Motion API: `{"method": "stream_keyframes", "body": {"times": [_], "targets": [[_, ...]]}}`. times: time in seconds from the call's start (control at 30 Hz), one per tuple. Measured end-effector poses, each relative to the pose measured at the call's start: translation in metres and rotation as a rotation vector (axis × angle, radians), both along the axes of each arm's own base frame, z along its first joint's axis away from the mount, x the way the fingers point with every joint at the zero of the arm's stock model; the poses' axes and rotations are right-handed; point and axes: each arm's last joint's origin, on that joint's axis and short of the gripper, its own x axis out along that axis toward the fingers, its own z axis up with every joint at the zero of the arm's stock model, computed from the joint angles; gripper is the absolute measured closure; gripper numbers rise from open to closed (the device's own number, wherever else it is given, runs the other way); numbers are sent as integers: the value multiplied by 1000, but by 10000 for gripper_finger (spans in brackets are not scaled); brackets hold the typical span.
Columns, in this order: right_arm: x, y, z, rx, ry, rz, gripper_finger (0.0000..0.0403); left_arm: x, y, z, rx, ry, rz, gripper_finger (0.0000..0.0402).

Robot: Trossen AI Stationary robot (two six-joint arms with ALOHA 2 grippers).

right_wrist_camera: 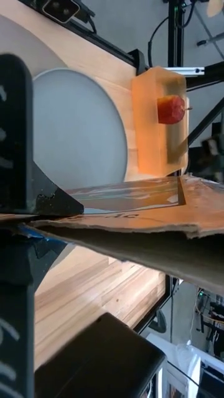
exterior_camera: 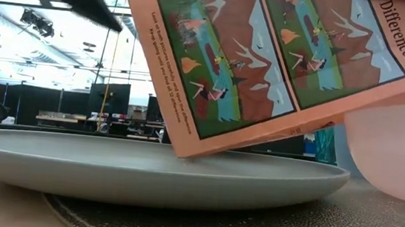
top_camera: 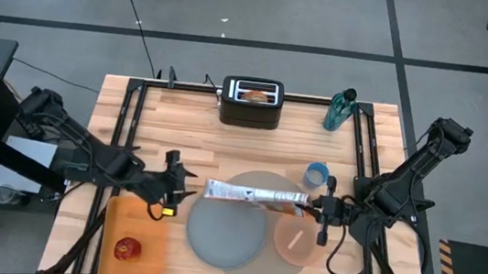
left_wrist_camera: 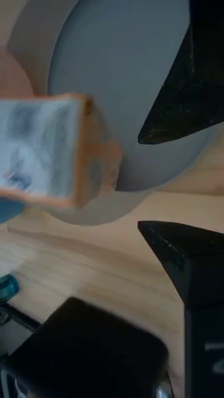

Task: Arrange a breakfast setting
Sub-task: Pour cereal into the orange bowl

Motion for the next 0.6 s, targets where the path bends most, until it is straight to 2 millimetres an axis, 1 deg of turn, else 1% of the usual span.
{"method": "stream_keyframes", "body": {"times": [0.1,0.2,0.33,0.4,0.5,0.6], "targets": [[1,-1,1,7,-6,-2,394,-5,2,-27,-28,-21,13,162],[2,-1,1,17,-7,6,394,-7,4,-43,-71,-75,28,130],[3,-1,1,28,0,16,394,-6,5,-49,-90,-172,2,85],[3,-1,1,24,1,17,394,-4,8,-51,-93,-208,3,71],[3,-1,1,18,2,19,393,6,11,-58,-88,-211,-1,63],[3,-1,1,13,5,20,393,18,10,-63,-94,-235,-52,63]]}}
